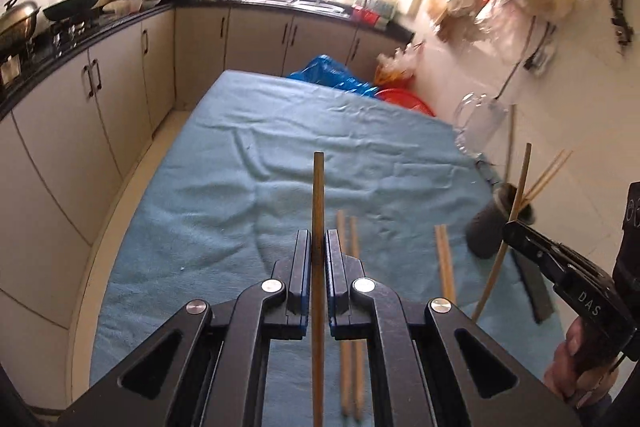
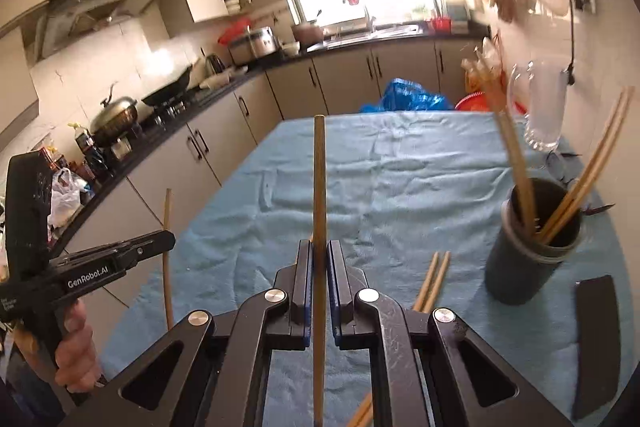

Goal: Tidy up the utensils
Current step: 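Close the left tool on a wooden chopstick while the right tool grasps another, then lift the left tool's chopstick upright toward the black cup while the right tool carries its own, then lower the left tool's chopstick into the black cup and open while the right tool does likewise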

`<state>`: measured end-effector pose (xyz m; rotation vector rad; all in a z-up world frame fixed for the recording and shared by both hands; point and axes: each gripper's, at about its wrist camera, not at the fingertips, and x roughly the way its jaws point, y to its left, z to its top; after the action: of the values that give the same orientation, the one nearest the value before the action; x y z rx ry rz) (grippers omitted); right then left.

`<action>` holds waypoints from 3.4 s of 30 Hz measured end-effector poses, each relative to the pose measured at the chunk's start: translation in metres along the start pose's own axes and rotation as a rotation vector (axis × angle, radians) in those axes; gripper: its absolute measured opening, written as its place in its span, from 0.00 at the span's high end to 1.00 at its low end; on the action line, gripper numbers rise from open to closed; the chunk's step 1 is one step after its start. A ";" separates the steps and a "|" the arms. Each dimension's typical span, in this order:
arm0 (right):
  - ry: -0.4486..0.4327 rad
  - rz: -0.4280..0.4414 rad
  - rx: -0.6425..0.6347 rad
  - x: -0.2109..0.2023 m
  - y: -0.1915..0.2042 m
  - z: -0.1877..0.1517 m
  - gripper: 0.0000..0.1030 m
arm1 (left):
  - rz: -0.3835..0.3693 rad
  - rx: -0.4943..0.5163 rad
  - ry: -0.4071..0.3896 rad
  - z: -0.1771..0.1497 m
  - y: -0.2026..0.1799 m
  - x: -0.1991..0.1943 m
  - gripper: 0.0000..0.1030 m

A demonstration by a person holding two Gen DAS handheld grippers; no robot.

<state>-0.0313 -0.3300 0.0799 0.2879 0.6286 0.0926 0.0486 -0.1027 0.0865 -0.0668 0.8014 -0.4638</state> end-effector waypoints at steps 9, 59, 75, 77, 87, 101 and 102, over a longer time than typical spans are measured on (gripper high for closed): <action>-0.104 0.009 0.036 -0.055 -0.007 -0.006 0.93 | -0.019 0.017 -0.070 0.000 -0.019 -0.036 0.94; -0.275 -0.014 0.099 -0.113 -0.020 0.004 0.93 | -0.116 0.114 -0.120 0.009 -0.072 -0.058 0.94; -0.420 -0.103 0.207 -0.158 -0.076 0.026 0.93 | -0.197 0.196 -0.147 0.044 -0.132 -0.070 0.94; -0.432 -0.112 0.216 -0.161 -0.080 0.028 0.93 | -0.204 0.209 -0.159 0.048 -0.141 -0.072 0.94; -0.517 -0.166 0.281 -0.178 -0.106 0.043 0.93 | -0.245 0.240 -0.190 0.069 -0.175 -0.076 0.94; -0.568 -0.268 0.304 -0.154 -0.134 0.072 0.93 | -0.298 0.210 -0.199 0.112 -0.220 -0.041 0.94; -0.571 -0.277 0.299 -0.152 -0.135 0.075 0.93 | -0.303 0.204 -0.195 0.116 -0.223 -0.036 0.94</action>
<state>-0.1099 -0.5030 0.1843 0.4890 0.1061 -0.3443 0.0255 -0.3013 0.2432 -0.0429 0.5501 -0.8109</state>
